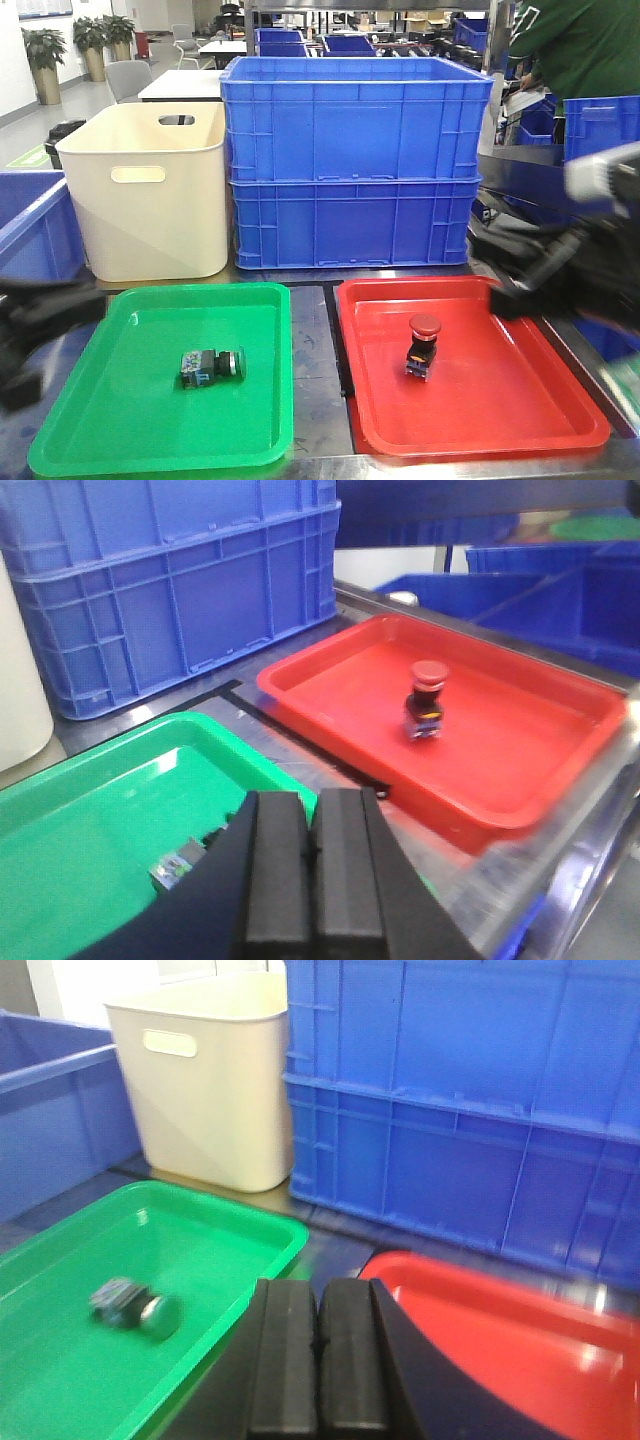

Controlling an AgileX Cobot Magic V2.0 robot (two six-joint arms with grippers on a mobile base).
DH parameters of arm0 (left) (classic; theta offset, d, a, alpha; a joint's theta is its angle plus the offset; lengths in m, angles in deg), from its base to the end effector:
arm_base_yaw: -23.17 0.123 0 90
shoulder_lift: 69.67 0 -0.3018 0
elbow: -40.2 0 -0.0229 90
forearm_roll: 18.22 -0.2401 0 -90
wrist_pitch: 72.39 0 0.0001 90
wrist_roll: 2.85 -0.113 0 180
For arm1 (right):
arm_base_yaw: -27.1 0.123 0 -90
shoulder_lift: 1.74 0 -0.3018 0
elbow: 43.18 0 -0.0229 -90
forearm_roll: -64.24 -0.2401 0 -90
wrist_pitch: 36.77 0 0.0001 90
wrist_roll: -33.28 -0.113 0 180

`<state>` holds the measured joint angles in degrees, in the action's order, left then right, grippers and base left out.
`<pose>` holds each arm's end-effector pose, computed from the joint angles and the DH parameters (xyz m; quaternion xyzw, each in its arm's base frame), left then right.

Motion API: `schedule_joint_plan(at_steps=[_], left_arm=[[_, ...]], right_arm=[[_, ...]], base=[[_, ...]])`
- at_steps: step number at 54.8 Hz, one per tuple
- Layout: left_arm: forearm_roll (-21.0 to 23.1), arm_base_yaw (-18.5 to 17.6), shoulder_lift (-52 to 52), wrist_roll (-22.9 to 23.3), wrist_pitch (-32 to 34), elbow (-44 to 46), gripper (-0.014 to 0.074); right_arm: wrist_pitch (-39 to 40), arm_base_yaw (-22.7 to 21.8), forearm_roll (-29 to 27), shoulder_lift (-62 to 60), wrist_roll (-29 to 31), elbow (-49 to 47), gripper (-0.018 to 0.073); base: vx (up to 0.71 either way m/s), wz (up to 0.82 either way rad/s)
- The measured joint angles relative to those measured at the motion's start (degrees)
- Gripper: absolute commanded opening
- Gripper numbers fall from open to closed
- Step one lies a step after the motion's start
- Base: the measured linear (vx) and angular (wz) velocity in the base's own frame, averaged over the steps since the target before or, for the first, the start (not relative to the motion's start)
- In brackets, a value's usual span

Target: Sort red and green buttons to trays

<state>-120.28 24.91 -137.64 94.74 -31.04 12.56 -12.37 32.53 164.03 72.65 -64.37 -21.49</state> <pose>0.2131 -0.0665 0.3783 0.2495 0.7370 -0.2243 0.5868 0.2560 0.0705 0.3922 -0.1885 0.7400 0.1728 0.6221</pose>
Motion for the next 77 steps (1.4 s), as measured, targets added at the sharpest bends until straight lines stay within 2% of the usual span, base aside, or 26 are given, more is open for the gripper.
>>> schedule_joint_plan(at_steps=[6, 13, 21, 29, 41, 48, 51, 53, 57, 61, 66, 69, 70, 71, 72, 74, 75, 77], left_arm=[[0.0, 0.1, 10.4, 0.7, -0.6, -8.0, -0.0004], [0.0, 0.1, 20.9, 2.8, -4.3, -15.8, -0.0003], [0.0, 0.1, 28.9, 3.5, -9.7, -20.3, -0.0003], [0.0, 0.1, 33.1, 3.6, -10.2, -21.5, -0.0003], [0.0, 0.1, 33.8, 3.5, -10.6, -21.6, -0.0003], [0.2, 0.1, 33.8, 3.6, -13.9, -21.6, -0.0003], [2.2, 0.1, 33.8, 5.5, -15.7, -21.7, -0.0003], [5.3, 0.1, 33.8, 6.8, -17.3, -21.7, -0.0003], [10.5, 0.1, 33.8, 6.5, -19.5, -21.7, -0.0003], [20.6, 0.2, 33.8, -0.4, -22.0, -21.7, -0.0003], [38.8, 0.2, 33.9, -20.3, -25.1, -22.4, -0.0003], [54.8, 0.2, 33.9, -37.7, -28.7, -23.0, -0.0003], [58.4, 0.2, 33.9, -41.8, -29.9, -23.2, -0.0003], [64.0, 0.2, 33.9, -48.0, -31.8, -23.5, -0.0003], [69.4, 0.2, 33.9, -52.2, -34.0, -23.7, -0.0003], [79.7, 0.2, 33.9, -64.4, -37.9, -24.4, -0.0003], [82.9, 0.2, 33.9, -68.3, -39.6, -24.6, -0.0003], [89.9, 0.2, 33.9, -79.6, -44.1, -25.7, -0.0003]], right_arm=[[-2.8, 0.0, 1.2, -9.6, -4.0, 8.8, -0.0011], [-7.4, 0.0, 1.2, -17.6, -4.6, 16.4, -0.0010], [-12.3, 0.0, 1.2, -22.2, -4.7, 22.1, -0.0008], [-12.7, 0.0, 1.1, -24.3, -4.7, 25.3, -0.0008], [-12.8, 0.0, 1.0, -24.4, -4.7, 27.1, -0.0008], [-13.0, 0.0, 1.0, -24.4, -4.7, 27.1, -0.0008], [-13.0, 0.0, 1.0, -24.4, -4.7, 27.1, -0.0008], [-13.0, 0.0, 1.0, -24.4, -4.7, 27.1, -0.0008], [-13.0, 0.0, 1.0, -24.4, -4.7, 27.1, -0.0008], [-13.0, 0.0, 1.0, -24.4, -4.7, 27.1, -0.0008], [-13.0, 0.0, 1.0, -24.4, -4.7, 27.1, -0.0008], [-13.0, 0.0, 1.0, -24.4, -4.7, 27.1, -0.0008], [-13.0, 0.0, 1.0, -24.4, -4.7, 27.1, -0.0008], [-13.0, 0.0, 1.0, -24.4, -4.7, 27.1, -0.0008], [-13.0, 0.0, 1.0, -24.4, -4.7, 27.1, -0.0008], [-13.0, 0.0, 1.0, -24.4, -4.7, 27.1, -0.0008], [-13.0, 0.0, 1.0, -24.4, -4.7, 27.1, -0.0008], [-13.0, 0.0, 1.0, -24.4, -4.7, 27.1, -0.0008]], base=[[0.00, 0.00], [0.00, 0.00], [0.00, 0.00], [0.00, 0.00], [0.00, 0.00], [0.00, 0.00], [0.00, 0.00], [0.00, 0.00], [0.00, 0.00], [0.00, 0.00], [0.00, 0.00], [0.00, 0.00], [0.00, 0.00], [0.00, 0.00], [0.00, 0.00], [0.00, 0.00], [0.00, 0.00], [0.00, 0.00]])
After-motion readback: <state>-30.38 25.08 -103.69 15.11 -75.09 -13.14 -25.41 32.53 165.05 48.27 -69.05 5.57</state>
